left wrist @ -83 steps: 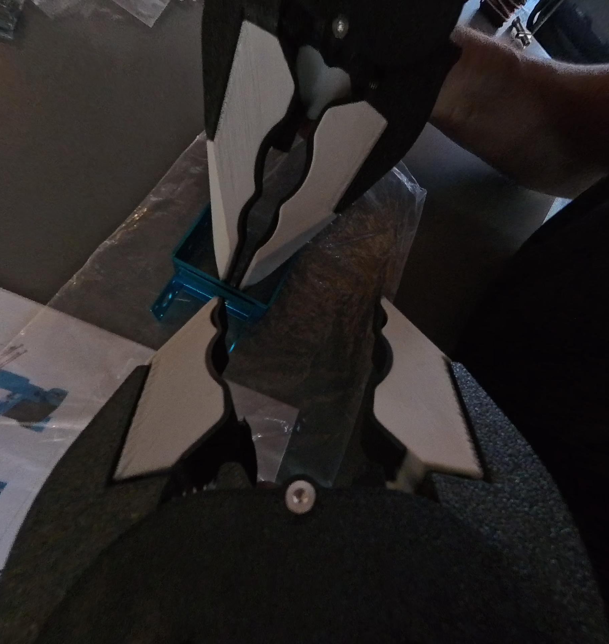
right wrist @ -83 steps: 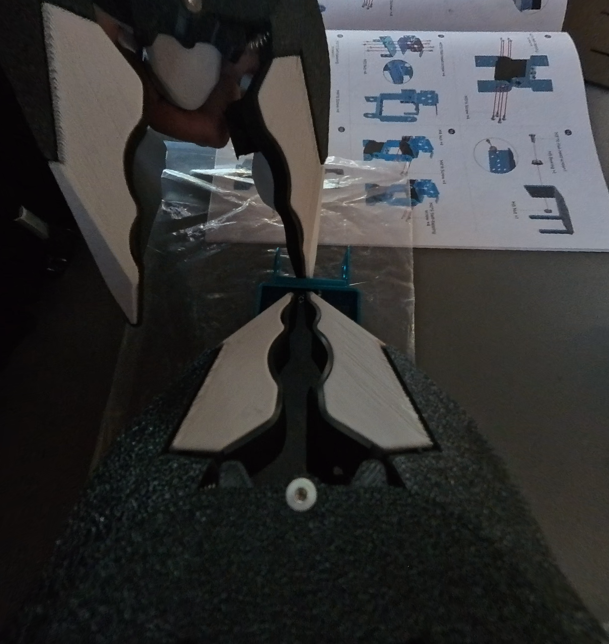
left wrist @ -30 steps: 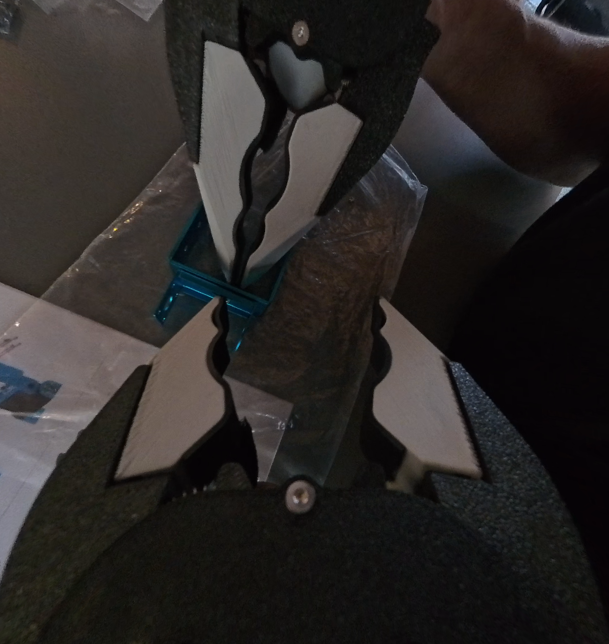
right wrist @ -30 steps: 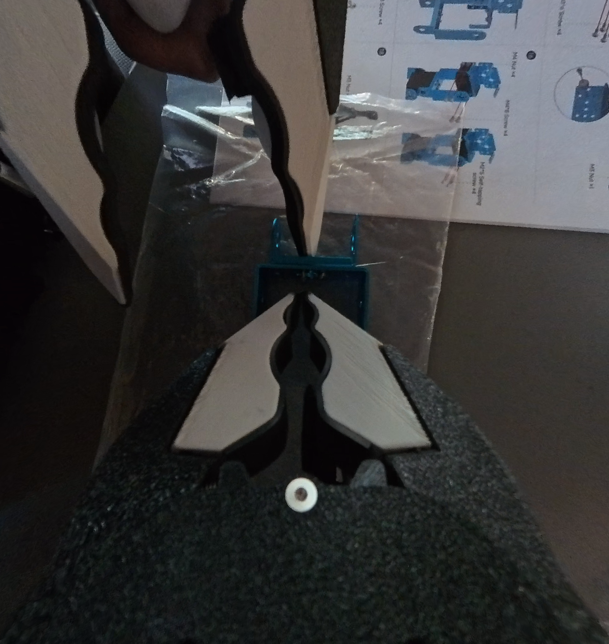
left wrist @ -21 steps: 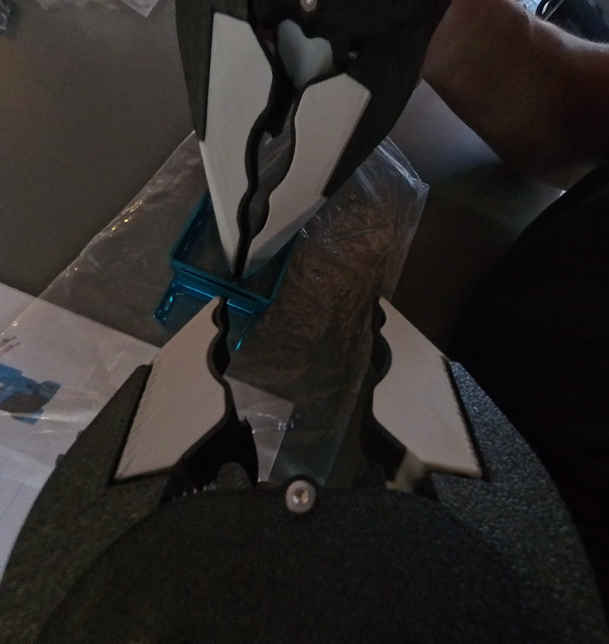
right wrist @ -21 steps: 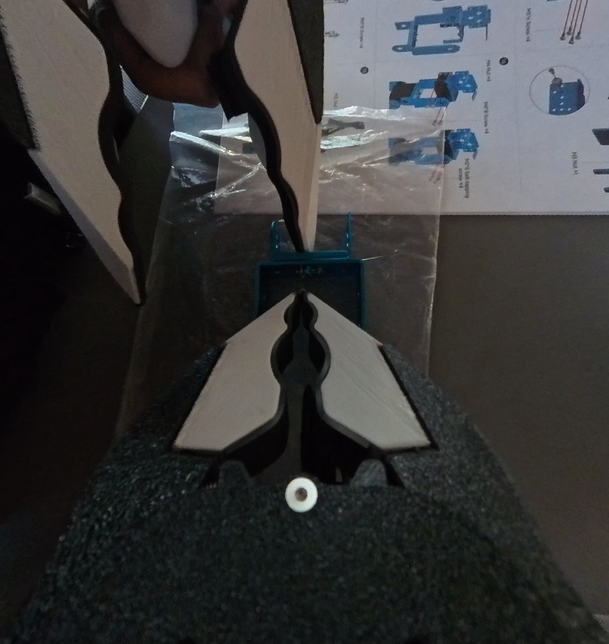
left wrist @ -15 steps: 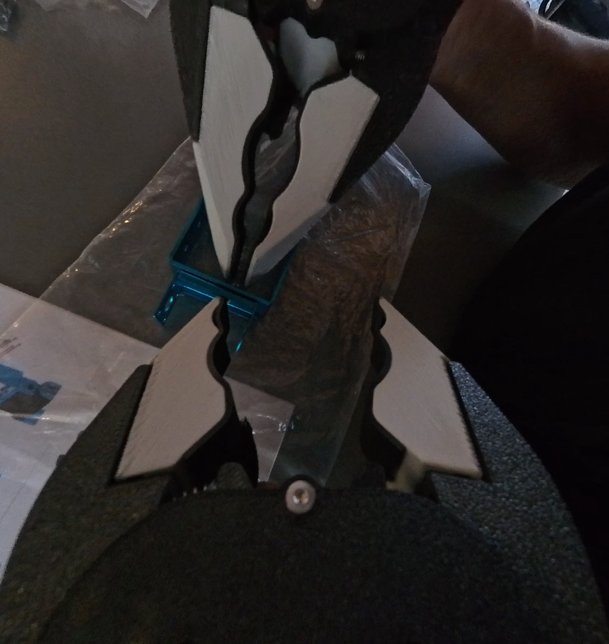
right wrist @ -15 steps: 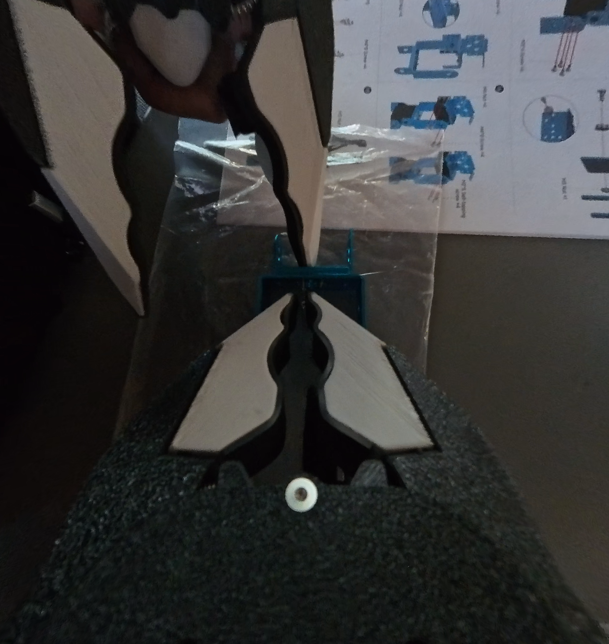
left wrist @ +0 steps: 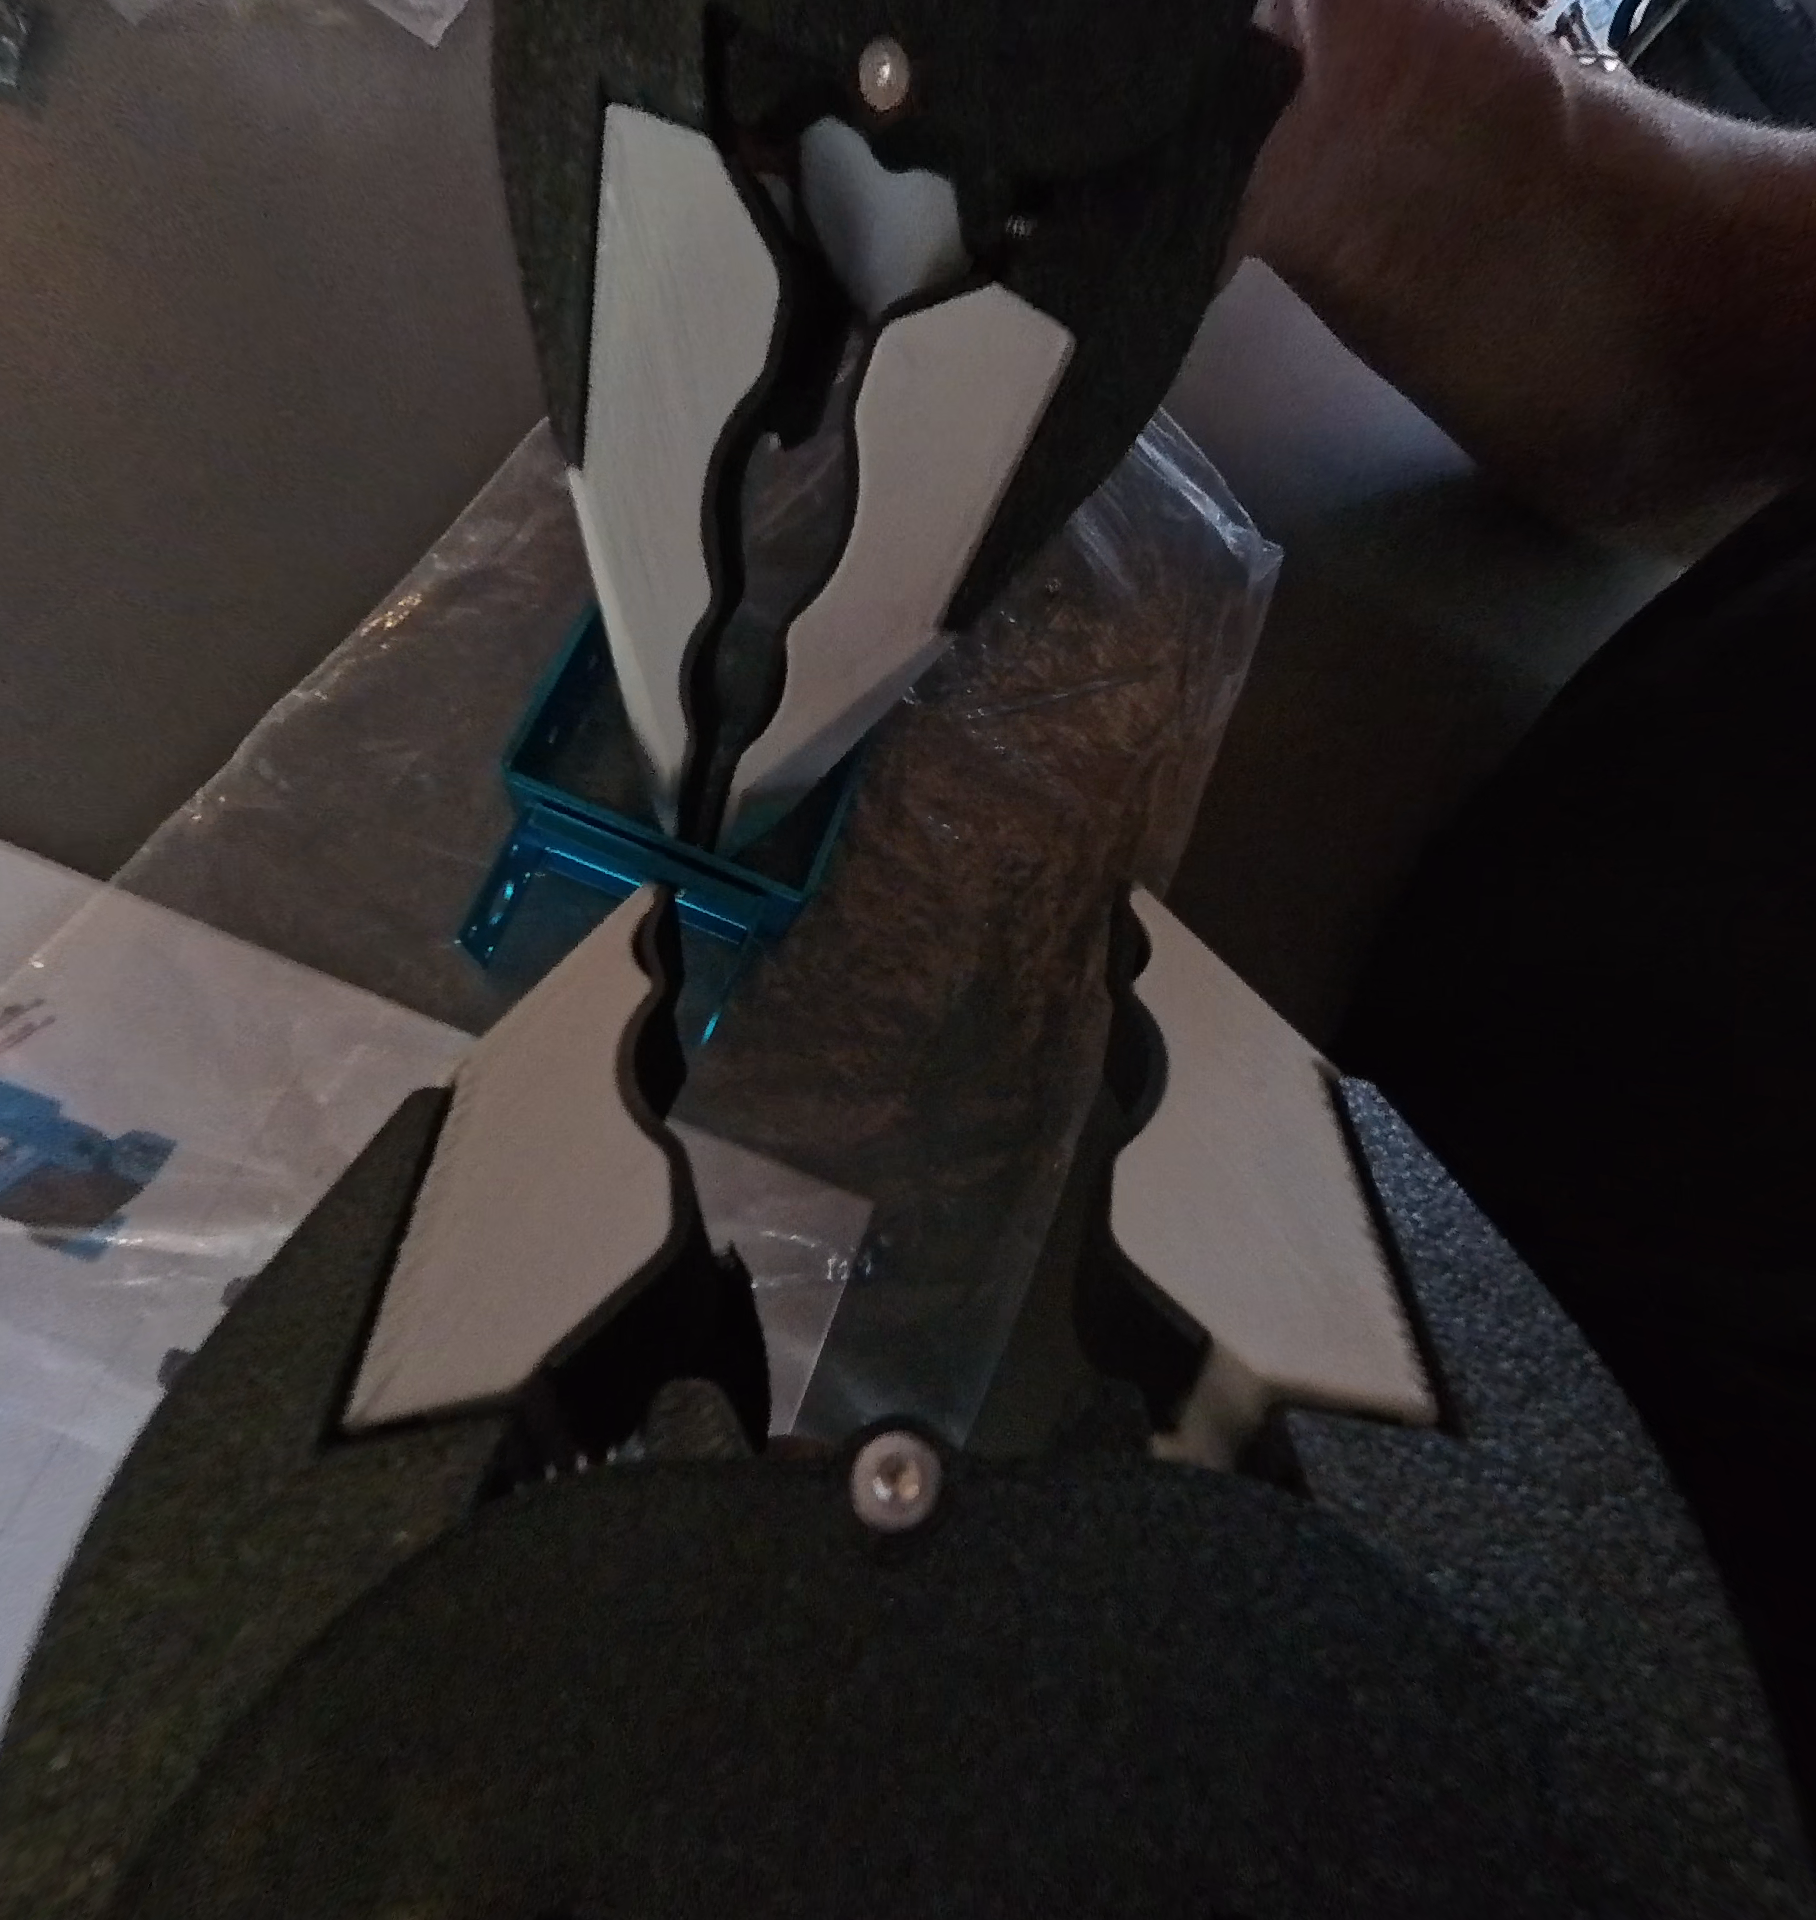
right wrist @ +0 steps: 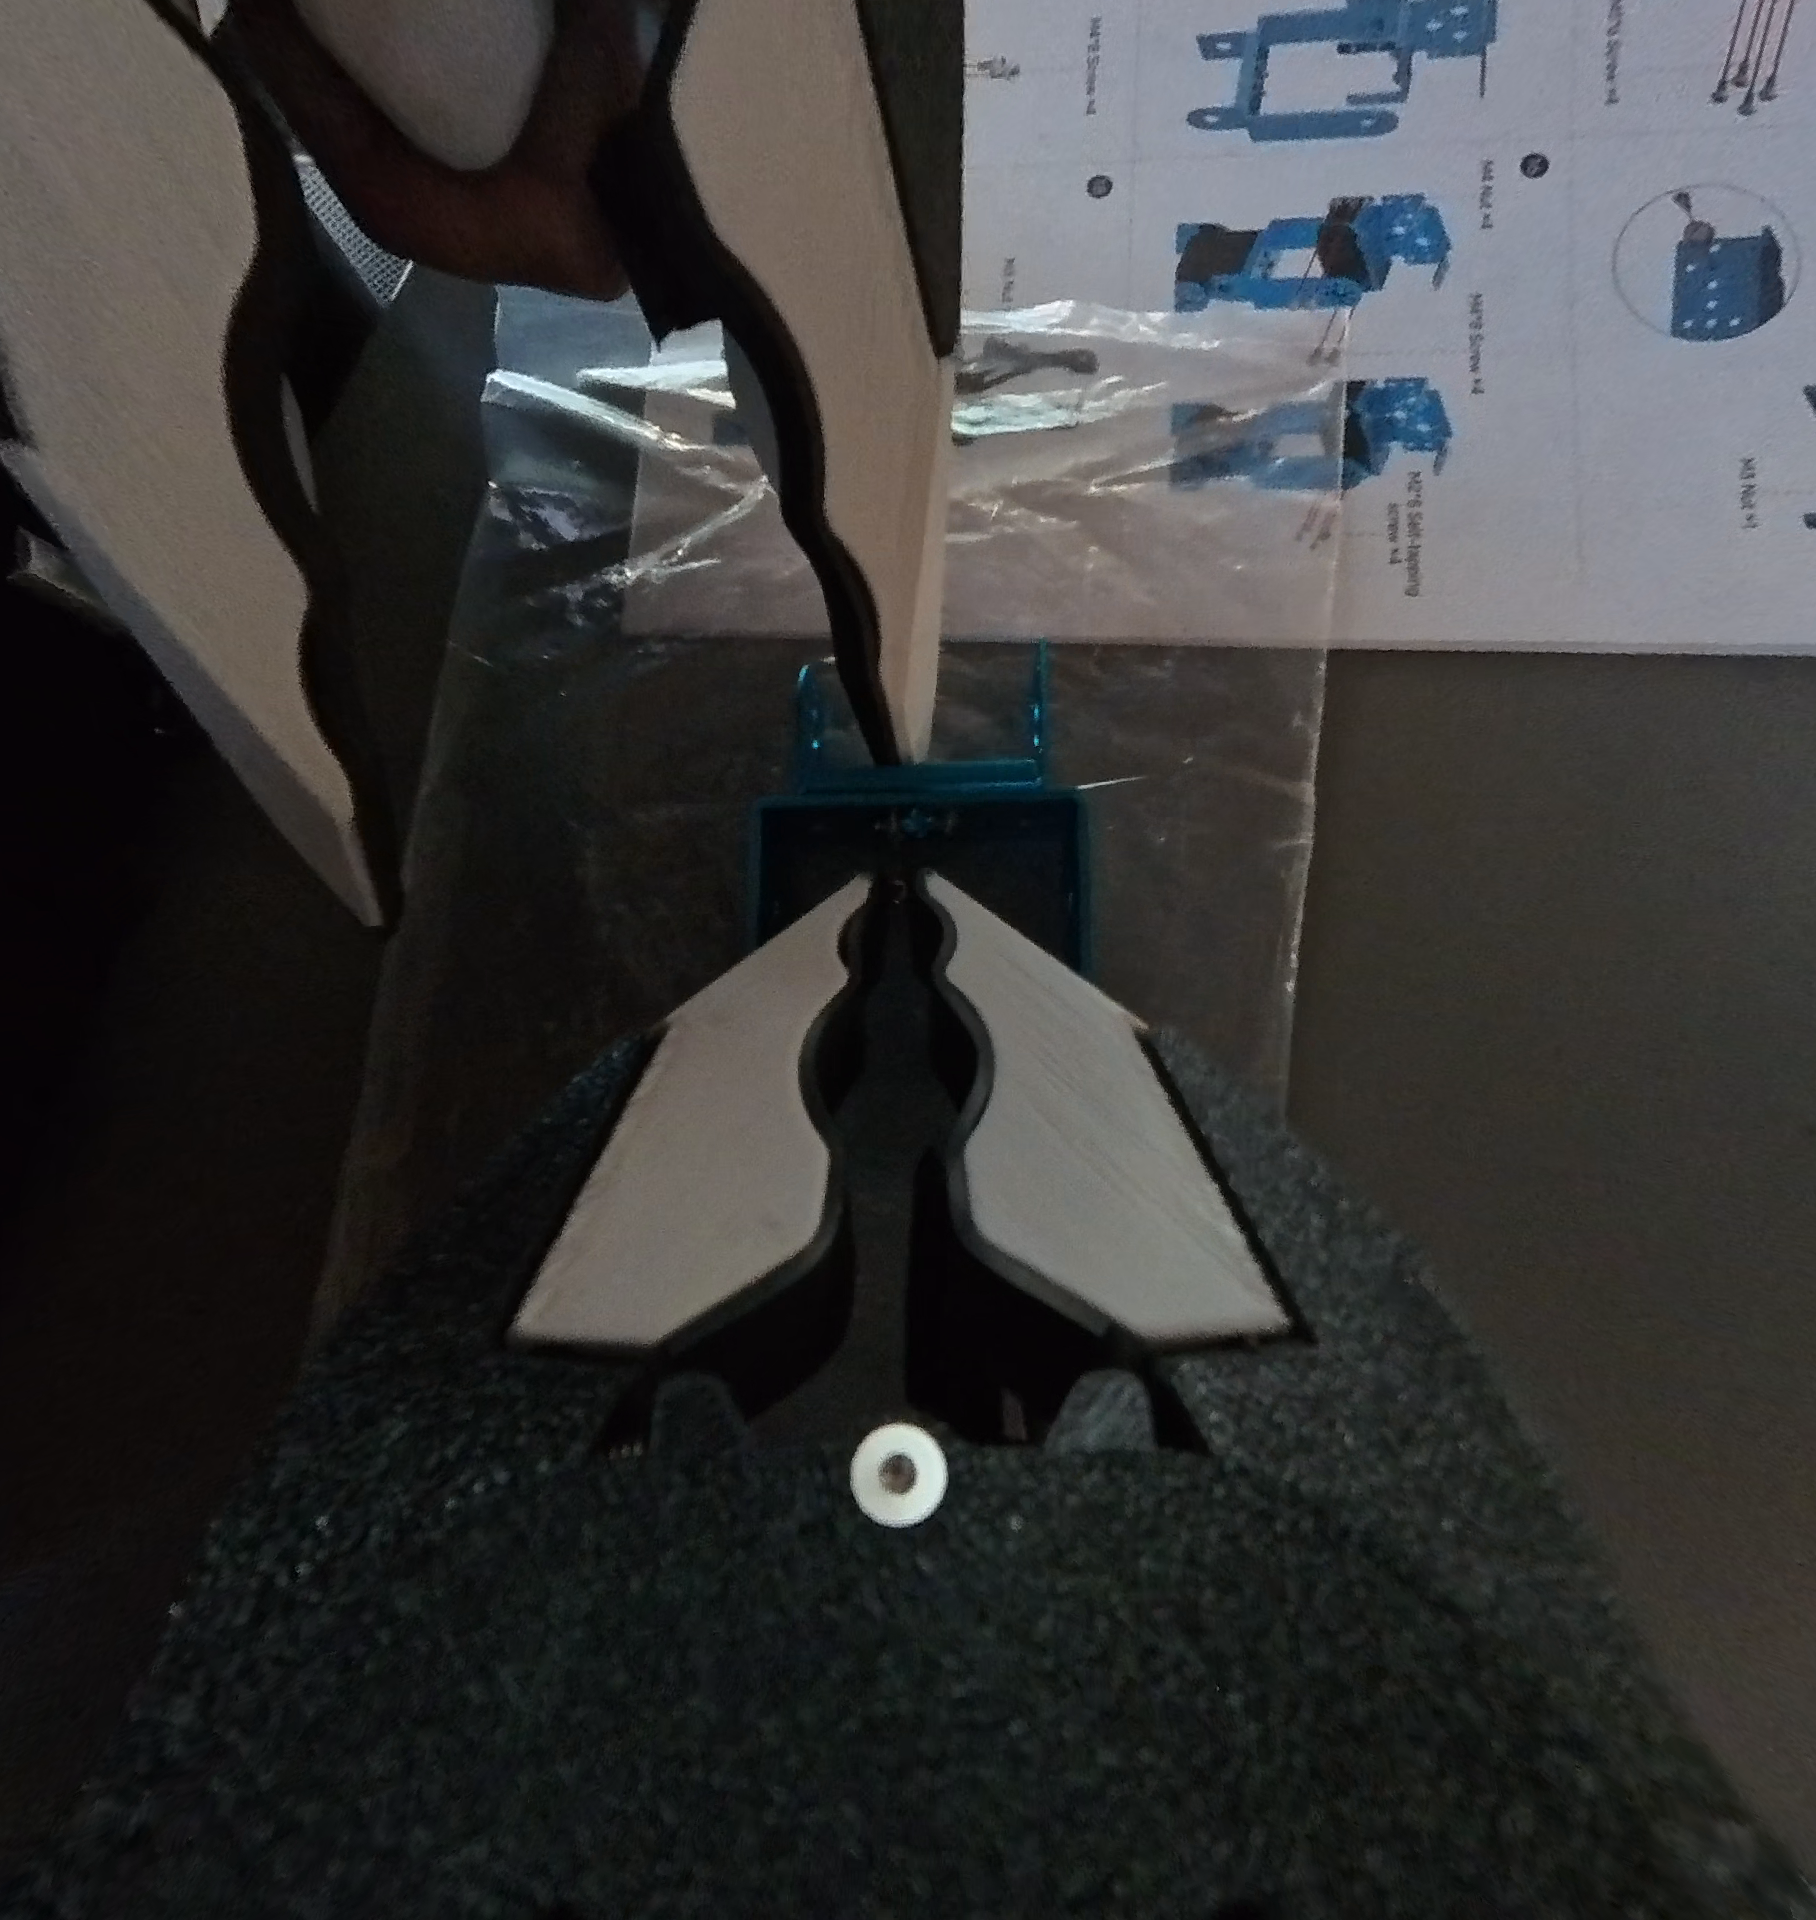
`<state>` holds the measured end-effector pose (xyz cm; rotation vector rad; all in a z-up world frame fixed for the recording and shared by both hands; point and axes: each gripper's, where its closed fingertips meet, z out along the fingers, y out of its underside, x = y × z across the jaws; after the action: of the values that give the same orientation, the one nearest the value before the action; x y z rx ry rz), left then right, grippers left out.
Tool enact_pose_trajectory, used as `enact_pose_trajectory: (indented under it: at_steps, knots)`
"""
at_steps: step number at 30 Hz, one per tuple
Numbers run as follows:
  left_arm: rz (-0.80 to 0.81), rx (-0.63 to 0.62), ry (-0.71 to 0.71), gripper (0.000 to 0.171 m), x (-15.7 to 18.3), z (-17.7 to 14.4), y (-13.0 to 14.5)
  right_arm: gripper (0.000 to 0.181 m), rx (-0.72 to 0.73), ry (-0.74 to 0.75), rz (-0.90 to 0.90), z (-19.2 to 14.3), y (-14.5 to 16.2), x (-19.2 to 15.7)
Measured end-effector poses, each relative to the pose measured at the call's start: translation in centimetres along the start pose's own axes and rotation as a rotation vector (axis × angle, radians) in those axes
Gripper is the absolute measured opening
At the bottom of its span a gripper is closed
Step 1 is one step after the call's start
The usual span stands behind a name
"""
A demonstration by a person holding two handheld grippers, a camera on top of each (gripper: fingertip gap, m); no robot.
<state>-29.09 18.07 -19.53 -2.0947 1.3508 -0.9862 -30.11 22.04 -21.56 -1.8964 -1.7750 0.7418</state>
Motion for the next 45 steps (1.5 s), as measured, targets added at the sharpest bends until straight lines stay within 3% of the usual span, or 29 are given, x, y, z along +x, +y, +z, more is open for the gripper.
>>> enact_pose_trajectory:
  at_steps: [10,45]
  knots:
    - [-0.005,0.001,0.0,0.082,-0.1,0.2,0.0,0.003,0.143,0.009,0.007,-1.2,-1.9,-0.2]
    - [0.006,-0.001,-0.024,0.078,-0.4,0.1,0.1,0.005,0.157,0.004,0.075,-0.7,-1.7,0.0]
